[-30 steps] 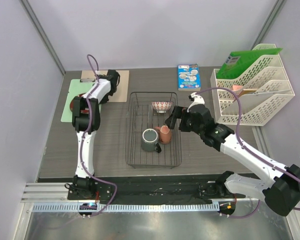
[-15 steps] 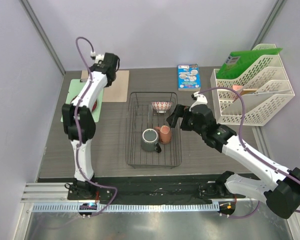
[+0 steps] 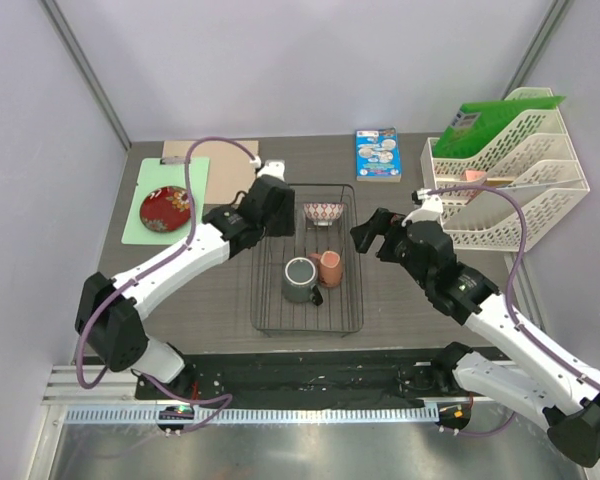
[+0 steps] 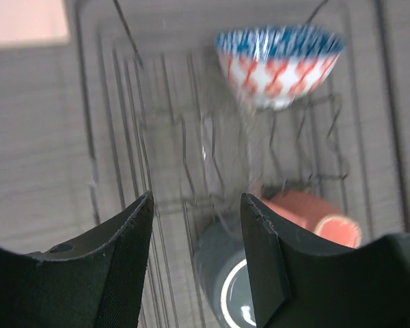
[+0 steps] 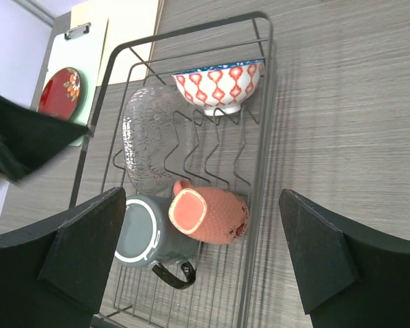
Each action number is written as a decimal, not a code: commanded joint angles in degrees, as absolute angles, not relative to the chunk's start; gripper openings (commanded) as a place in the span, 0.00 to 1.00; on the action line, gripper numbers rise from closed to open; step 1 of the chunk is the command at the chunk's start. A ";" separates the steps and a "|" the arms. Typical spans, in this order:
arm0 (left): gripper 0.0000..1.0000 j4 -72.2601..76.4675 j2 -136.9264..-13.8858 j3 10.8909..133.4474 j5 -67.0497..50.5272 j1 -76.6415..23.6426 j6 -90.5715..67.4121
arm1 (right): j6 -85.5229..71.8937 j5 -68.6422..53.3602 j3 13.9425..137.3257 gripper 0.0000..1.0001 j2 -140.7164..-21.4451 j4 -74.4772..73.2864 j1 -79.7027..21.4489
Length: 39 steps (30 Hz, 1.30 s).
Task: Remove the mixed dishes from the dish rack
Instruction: Pick up the plate from the dish rack.
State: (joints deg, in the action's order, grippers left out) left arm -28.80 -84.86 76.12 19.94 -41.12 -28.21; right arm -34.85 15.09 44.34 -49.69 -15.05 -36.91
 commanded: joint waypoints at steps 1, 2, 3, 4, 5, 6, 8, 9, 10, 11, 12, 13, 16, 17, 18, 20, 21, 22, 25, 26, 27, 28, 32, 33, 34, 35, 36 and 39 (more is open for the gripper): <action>0.54 -20.92 -84.72 71.37 13.02 -41.31 -33.22 | -36.21 17.58 42.63 1.00 -48.60 -12.92 -37.09; 0.54 -19.70 -84.90 70.15 12.83 -41.40 -33.40 | -36.38 17.40 42.37 1.00 -49.04 -12.83 -37.09; 0.53 -18.64 -84.82 69.61 12.57 -41.57 -33.83 | -37.00 16.97 42.28 1.00 -49.39 -12.57 -37.00; 0.53 -17.68 -84.64 69.00 12.22 -41.75 -34.53 | -37.18 16.70 42.10 1.00 -49.66 -12.39 -37.00; 0.53 -15.93 -84.73 68.47 12.04 -41.84 -34.71 | -37.44 16.26 42.01 1.00 -50.18 -12.31 -37.00; 0.54 -15.56 -84.64 68.21 12.13 -42.01 -34.89 | -37.79 15.74 41.75 0.99 -50.36 -12.04 -37.00; 0.54 -15.47 -85.25 68.47 12.04 -42.10 -35.16 | -38.06 15.38 41.40 1.00 -50.36 -11.52 -37.09; 0.54 -15.38 -85.34 68.55 12.04 -42.10 -35.24 | -38.14 15.12 40.96 1.00 -50.45 -11.08 -37.09; 0.54 -15.29 -85.52 68.47 12.04 -42.27 -35.33 | -38.23 15.12 40.87 1.00 -50.45 -10.90 -37.09; 0.55 -14.77 -85.69 68.38 11.95 -42.45 -35.42 | -38.23 15.12 40.70 1.00 -50.45 -10.72 -37.09; 0.55 -14.50 -85.87 68.20 11.34 -42.45 -35.42 | -38.23 15.12 40.43 1.00 -50.62 -10.46 -37.09; 0.55 -14.33 -86.30 68.29 11.08 -42.63 -35.51 | -38.23 15.12 40.34 1.00 -50.71 -10.55 -37.00; 0.53 -14.15 -89.11 68.91 9.67 -42.80 -35.68 | -38.23 15.29 40.08 0.99 -50.28 -10.20 -37.09; 0.52 -14.15 -90.60 69.25 9.58 -42.89 -35.60 | -38.06 15.47 39.90 1.00 -49.84 -10.20 -37.09; 0.50 -14.06 -91.31 69.34 9.23 -42.98 -35.68 | -37.97 15.64 39.73 1.00 -49.75 -10.11 -37.00; 0.46 -13.62 -92.72 69.08 8.97 -42.89 -35.86 | -37.45 15.91 39.81 1.00 -49.31 -10.28 -37.00; 0.44 -13.45 -93.07 68.91 8.88 -42.89 -36.21 | -37.35 16.08 39.81 1.00 -49.22 -10.46 -37.09; 0.41 -13.19 -93.34 68.47 8.79 -42.98 -36.38 | -37.18 16.08 39.90 1.00 -49.13 -10.63 -37.09; 0.33 -12.74 -93.78 68.20 8.61 -42.89 -36.65 | -37.09 16.96 39.73 1.00 -48.61 -10.81 -37.09; 0.29 -12.74 -93.78 68.20 8.61 -42.89 -36.65 | -37.18 17.14 39.47 1.00 -48.34 -10.64 -37.09; 0.22 -12.74 -93.52 68.12 8.79 -42.98 -36.56 | -37.18 17.31 39.38 0.99 -48.17 -10.29 -37.09; 0.18 -12.66 -93.17 68.12 8.70 -42.89 -36.48 | -37.18 17.31 39.29 1.00 -48.08 -10.20 -37.09; 0.00 -12.22 -91.76 68.20 7.57 -42.89 -35.69 | -37.26 17.05 39.20 1.00 -48.60 -10.11 -37.00; 0.00 -11.78 -91.32 68.12 6.95 -42.89 -35.42 | -37.35 16.88 39.11 1.00 -48.69 -9.93 -37.09; 0.00 -10.82 -90.54 67.94 5.38 -42.89 -35.16 | -37.27 16.70 39.02 0.99 -48.78 -9.93 -37.00; 0.00 -10.55 -90.18 67.94 4.84 -42.89 -35.07 | -37.44 16.61 38.94 0.99 -48.87 -9.76 -37.00; 0.00 -10.20 -89.74 67.94 4.14 -42.89 -35.07 | -37.62 16.44 38.85 1.00 -48.78 -9.76 -37.00; 0.00 -8.18 -87.63 67.68 1.77 -42.89 -34.72 | -37.71 16.52 38.58 1.00 -48.52 -9.58 -37.09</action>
State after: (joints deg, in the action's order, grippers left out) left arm -14.79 -92.68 67.53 5.85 -42.61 -35.46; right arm -37.47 15.77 38.79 -49.12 -12.38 -36.91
